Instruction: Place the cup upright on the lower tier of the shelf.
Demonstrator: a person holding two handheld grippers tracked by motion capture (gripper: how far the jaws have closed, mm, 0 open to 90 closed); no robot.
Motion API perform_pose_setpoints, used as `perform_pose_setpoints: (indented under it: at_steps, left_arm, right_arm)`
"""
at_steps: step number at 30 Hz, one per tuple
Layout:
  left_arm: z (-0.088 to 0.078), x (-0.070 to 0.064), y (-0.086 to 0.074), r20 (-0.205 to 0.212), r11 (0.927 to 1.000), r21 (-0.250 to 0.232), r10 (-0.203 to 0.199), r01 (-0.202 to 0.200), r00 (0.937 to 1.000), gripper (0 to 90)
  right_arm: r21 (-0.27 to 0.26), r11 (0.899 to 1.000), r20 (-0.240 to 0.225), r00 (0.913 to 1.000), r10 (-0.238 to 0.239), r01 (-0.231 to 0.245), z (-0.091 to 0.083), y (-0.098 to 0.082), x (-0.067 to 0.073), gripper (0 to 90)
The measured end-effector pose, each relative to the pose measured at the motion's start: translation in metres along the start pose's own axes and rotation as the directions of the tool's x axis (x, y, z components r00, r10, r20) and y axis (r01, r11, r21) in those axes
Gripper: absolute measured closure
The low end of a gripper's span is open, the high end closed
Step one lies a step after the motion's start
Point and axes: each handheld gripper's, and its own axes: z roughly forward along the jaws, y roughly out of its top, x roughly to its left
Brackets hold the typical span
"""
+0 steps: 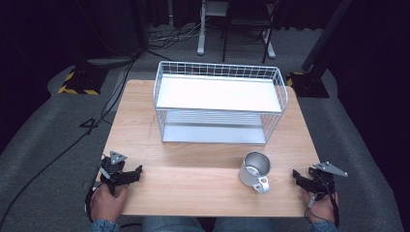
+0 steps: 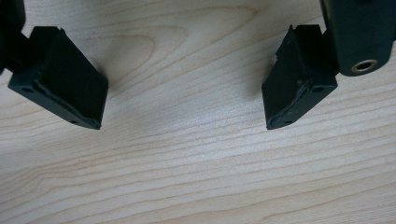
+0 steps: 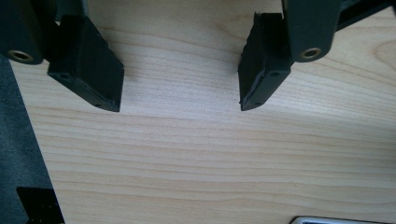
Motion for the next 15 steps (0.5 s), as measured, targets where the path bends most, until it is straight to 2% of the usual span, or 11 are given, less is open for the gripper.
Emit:
perform_pose_setpoints:
  at_steps: [15]
  left_arm:
    - [0.0000,0.0000,0.0000,0.000,1.0000,0.000,0.000,0.000,1.0000,14.8]
  right_arm:
    - [-0.003,1.000,-0.004,1.0000,-0.002,0.002,-0.0003,-0.0001,0.0003,33.5]
